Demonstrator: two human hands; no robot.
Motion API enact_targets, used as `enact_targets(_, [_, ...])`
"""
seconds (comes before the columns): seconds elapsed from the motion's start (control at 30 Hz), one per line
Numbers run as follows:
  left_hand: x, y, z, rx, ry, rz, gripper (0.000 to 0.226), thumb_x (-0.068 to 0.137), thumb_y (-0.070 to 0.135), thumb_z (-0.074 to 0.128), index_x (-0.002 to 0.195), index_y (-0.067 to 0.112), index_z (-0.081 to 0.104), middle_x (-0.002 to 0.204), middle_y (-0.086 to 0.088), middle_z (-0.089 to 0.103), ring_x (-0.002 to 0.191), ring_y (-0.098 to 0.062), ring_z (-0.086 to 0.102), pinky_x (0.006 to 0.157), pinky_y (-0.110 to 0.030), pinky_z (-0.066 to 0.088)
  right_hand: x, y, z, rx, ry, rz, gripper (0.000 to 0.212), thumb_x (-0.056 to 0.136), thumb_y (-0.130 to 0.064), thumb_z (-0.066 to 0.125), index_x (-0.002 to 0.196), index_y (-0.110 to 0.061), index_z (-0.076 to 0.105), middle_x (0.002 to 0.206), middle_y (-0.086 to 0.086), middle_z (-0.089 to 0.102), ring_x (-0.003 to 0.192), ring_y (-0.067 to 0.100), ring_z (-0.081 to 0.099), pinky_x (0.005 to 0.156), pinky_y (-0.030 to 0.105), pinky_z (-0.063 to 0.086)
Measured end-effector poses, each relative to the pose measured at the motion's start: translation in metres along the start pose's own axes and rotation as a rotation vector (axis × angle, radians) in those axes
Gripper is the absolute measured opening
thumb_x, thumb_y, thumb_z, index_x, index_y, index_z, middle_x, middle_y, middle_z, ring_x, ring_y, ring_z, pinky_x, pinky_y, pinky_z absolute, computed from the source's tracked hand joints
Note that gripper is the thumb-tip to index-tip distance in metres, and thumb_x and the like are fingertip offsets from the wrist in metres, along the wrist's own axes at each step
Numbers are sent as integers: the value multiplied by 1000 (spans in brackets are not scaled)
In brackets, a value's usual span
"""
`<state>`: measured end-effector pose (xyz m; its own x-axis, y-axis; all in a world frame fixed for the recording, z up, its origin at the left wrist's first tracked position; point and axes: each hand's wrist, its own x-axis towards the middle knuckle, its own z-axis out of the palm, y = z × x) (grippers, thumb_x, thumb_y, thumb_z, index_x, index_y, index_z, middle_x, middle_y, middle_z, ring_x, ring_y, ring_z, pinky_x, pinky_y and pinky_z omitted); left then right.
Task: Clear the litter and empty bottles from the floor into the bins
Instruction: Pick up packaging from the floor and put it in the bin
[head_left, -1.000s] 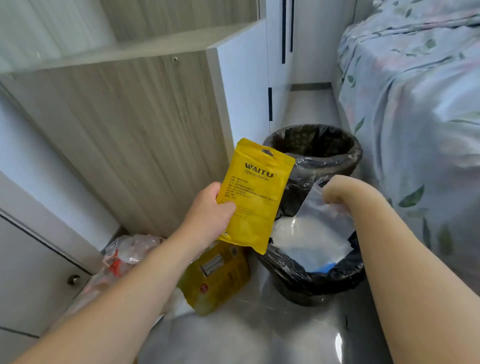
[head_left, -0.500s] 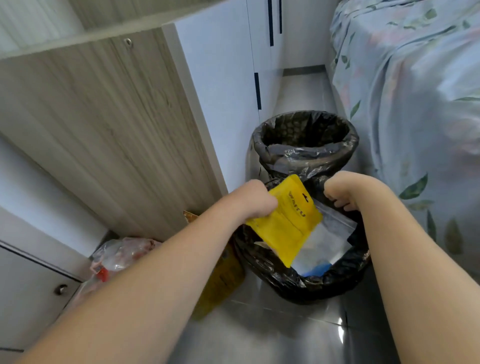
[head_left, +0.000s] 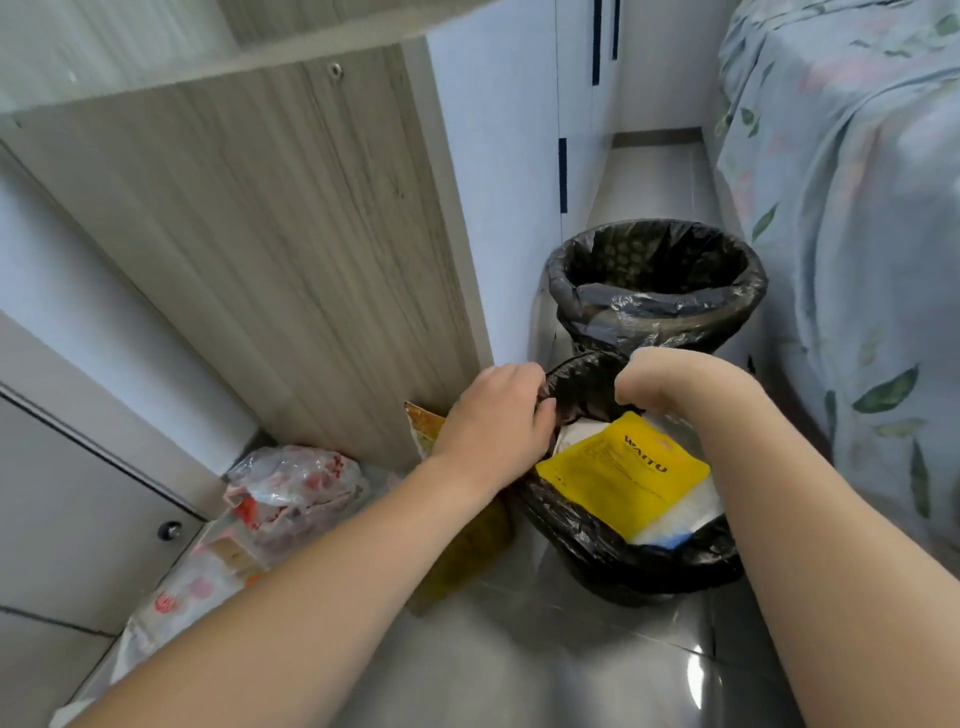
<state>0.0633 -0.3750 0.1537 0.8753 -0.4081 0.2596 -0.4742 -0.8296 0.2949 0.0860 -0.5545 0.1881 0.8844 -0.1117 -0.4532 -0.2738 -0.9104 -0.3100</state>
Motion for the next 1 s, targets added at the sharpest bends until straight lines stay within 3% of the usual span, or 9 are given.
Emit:
enact_targets(0.13, [-41,-40,-27,48,105,-24,22,96,27,55,109,11,62,105,-4,64,101,-22,56,85,-32,44,-15,-44,5,-85,-12,-119,20,94,-16,45,76,-8,51,74,5,51,62,21,48,54,27,35])
enact_targets(0.27, [-81,-79,-54,142,167,-36,28,93,27,58,113,9,64,106,-7,67,100,-25,61,86,-31,44,-42,-101,12,-102,-27,-264,30,95,-22,50,114,-3,62,108,13,60,107,32,58,80,30,44])
enact_targets(0.3, [-92,-90,-62,161,166,-46,29,92,27,58,112,8,64,104,-8,67,98,-27,62,85,-33,45,-51,-118,18,-116,-26,-309,33,95,-23,49,117,-3,63,113,13,60,109,31,57,83,30,45])
enact_targets(0.4, [-126,-127,-86,229,128,-95,32,90,28,55,109,5,64,100,-12,67,93,-31,64,82,-36,50,-67,-163,47,-129,-7,-444,26,88,-22,53,103,-6,66,95,9,64,90,27,61,71,29,48])
enact_targets(0.47, [-154,-153,-102,268,104,-153,38,90,33,46,110,6,63,102,-12,67,93,-32,63,81,-37,49,-74,-191,72,-133,16,-510,18,84,-21,54,95,-8,62,95,9,63,91,28,62,68,28,46])
enact_targets(0.6, [-213,-206,-124,235,90,-325,29,96,30,50,116,10,58,111,-10,62,103,-29,58,84,-40,49,-100,-241,121,-165,28,-644,38,89,-26,53,123,-10,56,125,9,58,118,29,54,92,31,46])
enact_targets(0.77, [-298,-268,-130,222,85,-534,32,93,24,54,120,8,57,118,-12,61,110,-30,56,90,-39,47,-127,-289,193,-135,-90,-781,39,87,-16,50,126,-16,53,125,7,57,111,27,56,90,33,48])
enact_targets(1.0, [-422,-334,-89,18,62,-1042,41,90,20,56,129,10,53,129,-10,53,120,-30,50,97,-37,43,-140,-326,297,-272,-271,-843,53,88,-20,51,140,-21,43,141,1,46,124,22,48,85,27,42])
